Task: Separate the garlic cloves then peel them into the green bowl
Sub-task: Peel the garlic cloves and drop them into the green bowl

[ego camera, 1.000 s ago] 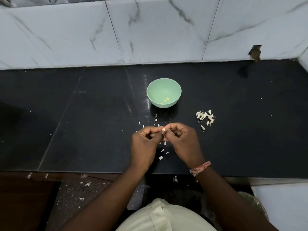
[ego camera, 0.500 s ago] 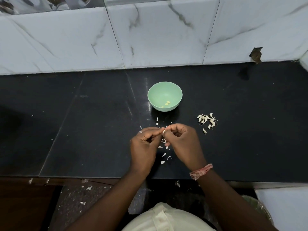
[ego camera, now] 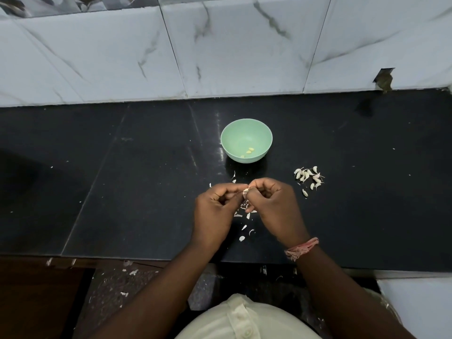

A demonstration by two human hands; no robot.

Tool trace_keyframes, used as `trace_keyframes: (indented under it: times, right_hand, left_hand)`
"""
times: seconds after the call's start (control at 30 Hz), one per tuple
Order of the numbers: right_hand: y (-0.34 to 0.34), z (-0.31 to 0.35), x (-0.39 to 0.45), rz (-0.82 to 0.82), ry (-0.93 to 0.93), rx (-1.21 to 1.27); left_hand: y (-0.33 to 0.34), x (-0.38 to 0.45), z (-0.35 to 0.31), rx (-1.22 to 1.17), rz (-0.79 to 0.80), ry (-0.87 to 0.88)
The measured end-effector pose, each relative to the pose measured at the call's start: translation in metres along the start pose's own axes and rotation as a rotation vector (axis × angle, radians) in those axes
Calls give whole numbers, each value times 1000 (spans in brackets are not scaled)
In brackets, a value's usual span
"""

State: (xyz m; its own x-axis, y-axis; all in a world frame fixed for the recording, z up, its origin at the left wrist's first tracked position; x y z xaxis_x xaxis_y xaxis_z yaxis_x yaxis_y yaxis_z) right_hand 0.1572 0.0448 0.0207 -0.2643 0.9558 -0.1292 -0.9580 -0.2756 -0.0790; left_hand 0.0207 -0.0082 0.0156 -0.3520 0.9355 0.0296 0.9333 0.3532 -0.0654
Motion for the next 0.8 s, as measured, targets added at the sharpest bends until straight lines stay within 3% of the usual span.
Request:
trace_keyframes:
  times: [0.2,0.47,0.8]
  right_hand:
    - [5,-7,4,-14,80,35]
    - [13,-34,-4,-119,253,160]
    - [26,-31,-16,-300,103,-49]
  left_hand:
    - [7,1,16,-240,-53,-107]
    - [0,2,42,-791,-123,-316]
    - [-21,6,44,-738,-20,-400]
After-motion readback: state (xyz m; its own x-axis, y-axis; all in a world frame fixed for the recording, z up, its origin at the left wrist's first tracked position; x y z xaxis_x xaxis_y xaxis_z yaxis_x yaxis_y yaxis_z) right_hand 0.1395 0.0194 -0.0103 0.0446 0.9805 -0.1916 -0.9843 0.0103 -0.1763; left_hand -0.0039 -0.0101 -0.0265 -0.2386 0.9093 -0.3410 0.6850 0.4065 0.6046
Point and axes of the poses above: each hand's wrist, its own x-axis towards the middle knuckle, its own y-axis out of the palm, z = x × y, the point moved 6 cm from there along x, towards the middle knuckle, and after that the axes turned 3 degrees about z, right-handed, at the moved point
